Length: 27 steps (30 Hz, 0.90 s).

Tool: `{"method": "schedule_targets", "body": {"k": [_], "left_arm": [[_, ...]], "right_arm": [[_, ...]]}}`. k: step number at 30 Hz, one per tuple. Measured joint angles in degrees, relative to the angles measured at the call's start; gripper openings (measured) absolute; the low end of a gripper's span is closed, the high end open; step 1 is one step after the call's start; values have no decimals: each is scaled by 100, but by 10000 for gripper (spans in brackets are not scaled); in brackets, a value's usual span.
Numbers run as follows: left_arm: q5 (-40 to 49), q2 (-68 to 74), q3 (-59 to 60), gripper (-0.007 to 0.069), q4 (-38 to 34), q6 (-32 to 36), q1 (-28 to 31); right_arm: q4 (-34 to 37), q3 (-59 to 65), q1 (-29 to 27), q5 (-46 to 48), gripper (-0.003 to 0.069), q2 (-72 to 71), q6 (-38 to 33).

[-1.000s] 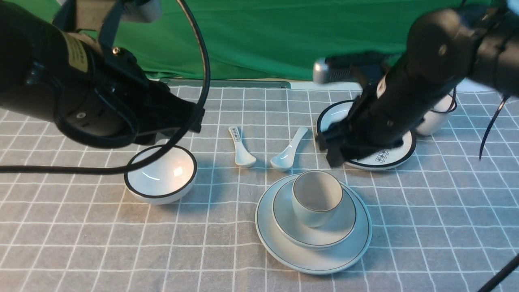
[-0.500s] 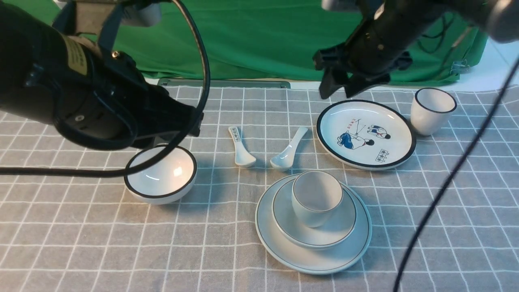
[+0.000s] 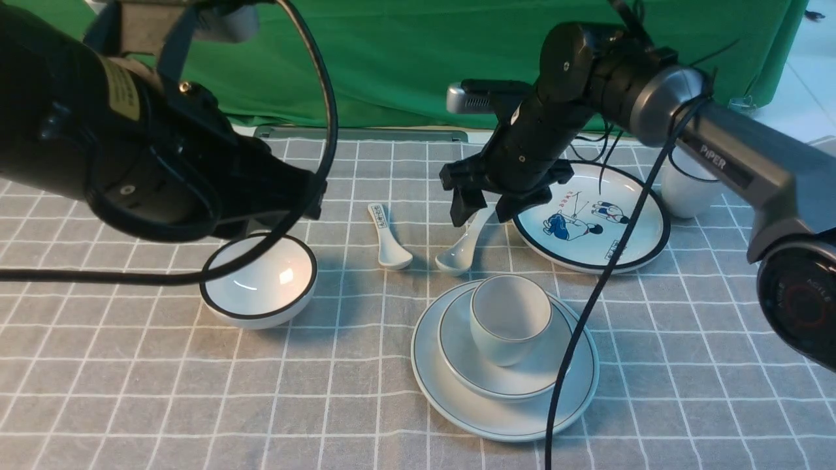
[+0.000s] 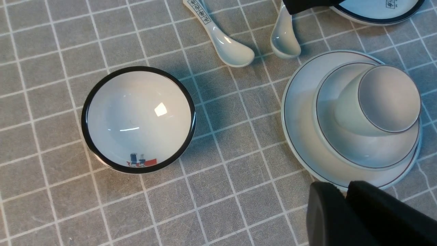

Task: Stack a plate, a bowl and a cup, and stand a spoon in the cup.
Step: Use the right arm to grab a blue soup spoon

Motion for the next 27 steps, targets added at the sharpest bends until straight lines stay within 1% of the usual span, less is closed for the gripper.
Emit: {"method": "schedule_targets", "body": {"k": [7, 27], "left_arm": [[44, 0, 0, 59, 35, 7, 0], [77, 0, 0, 59, 56, 20, 0]], "right_arm": [[36, -19, 0, -294, 536, 161, 0], [50, -19, 0, -423, 536, 434, 49]]}}
